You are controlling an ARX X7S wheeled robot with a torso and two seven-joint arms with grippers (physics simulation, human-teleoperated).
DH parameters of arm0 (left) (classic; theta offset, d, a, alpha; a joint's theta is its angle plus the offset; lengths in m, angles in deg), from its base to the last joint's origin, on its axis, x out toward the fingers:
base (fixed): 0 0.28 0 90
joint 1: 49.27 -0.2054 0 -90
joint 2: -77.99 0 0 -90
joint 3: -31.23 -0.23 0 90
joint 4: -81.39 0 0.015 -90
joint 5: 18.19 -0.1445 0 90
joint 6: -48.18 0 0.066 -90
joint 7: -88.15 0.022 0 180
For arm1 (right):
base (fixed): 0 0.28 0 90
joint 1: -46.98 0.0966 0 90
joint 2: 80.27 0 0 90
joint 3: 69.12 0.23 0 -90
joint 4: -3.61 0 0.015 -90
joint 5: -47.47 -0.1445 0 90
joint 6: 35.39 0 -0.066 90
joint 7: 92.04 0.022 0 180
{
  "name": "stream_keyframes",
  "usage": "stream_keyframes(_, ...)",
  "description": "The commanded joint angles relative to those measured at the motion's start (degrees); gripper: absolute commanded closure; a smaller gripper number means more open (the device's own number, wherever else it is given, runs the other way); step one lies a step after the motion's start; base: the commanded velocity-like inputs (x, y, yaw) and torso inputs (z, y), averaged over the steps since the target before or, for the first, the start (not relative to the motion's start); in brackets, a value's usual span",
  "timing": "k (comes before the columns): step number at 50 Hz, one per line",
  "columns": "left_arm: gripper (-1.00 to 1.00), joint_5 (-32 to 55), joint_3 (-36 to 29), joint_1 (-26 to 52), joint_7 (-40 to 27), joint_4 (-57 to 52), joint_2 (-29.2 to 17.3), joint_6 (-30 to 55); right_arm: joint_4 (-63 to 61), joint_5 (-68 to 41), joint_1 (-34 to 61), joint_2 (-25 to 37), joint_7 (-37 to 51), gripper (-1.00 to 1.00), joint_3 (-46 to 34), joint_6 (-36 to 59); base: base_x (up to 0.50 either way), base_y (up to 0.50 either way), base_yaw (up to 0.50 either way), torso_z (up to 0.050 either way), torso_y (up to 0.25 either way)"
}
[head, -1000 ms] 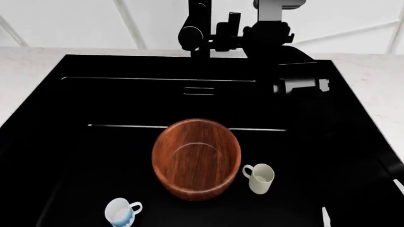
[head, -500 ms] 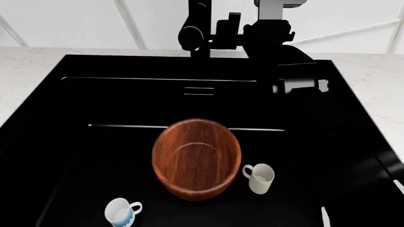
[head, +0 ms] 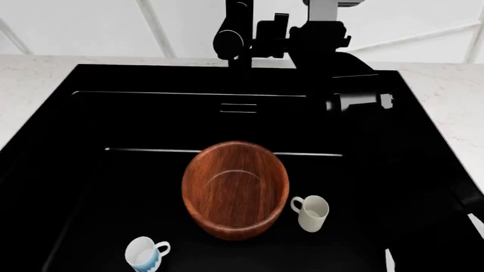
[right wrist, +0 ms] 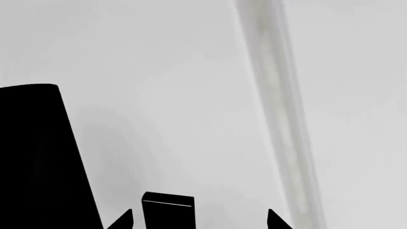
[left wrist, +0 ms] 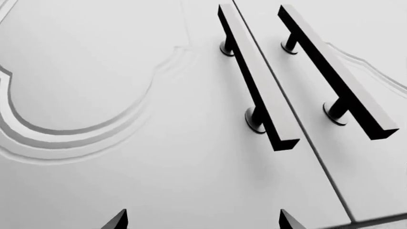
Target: Pick the mug and mug and place them in the sink. Then turn on the water.
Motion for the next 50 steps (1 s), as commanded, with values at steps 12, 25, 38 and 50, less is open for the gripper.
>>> stream_keyframes(12,-1.00,0.04,0.50,-0.92,-0.32,-0.69,-0.46,-0.38,0.08,-0.69,0.15,0.02,0.16,-1.00,-0.74,-0.85,0.00,0.00,0.00,0.000,-0.034)
stream_keyframes(25,-1.00,-0.45,0.16,-0.76,0.01,-1.26,-0.54,-0.01,0.13,0.21,0.60,0.11,0.61,-1.00,0.10,-1.65,0.00,0.00,0.00,0.000,0.000)
stream_keyframes(38,-1.00,-0.61,0.22,-0.98,0.07,-1.35,-0.63,0.00,0.19,4.38,0.17,0.40,1.13,-1.00,3.75,-1.30,0.00,0.00,0.00,0.000,0.000)
stream_keyframes(50,-1.00,-0.80,0.30,-1.51,0.04,-1.51,-0.75,-0.15,0.19,8.61,-0.57,0.20,1.58,-1.00,7.83,-1.09,0.00,0.00,0.00,0.000,0.000)
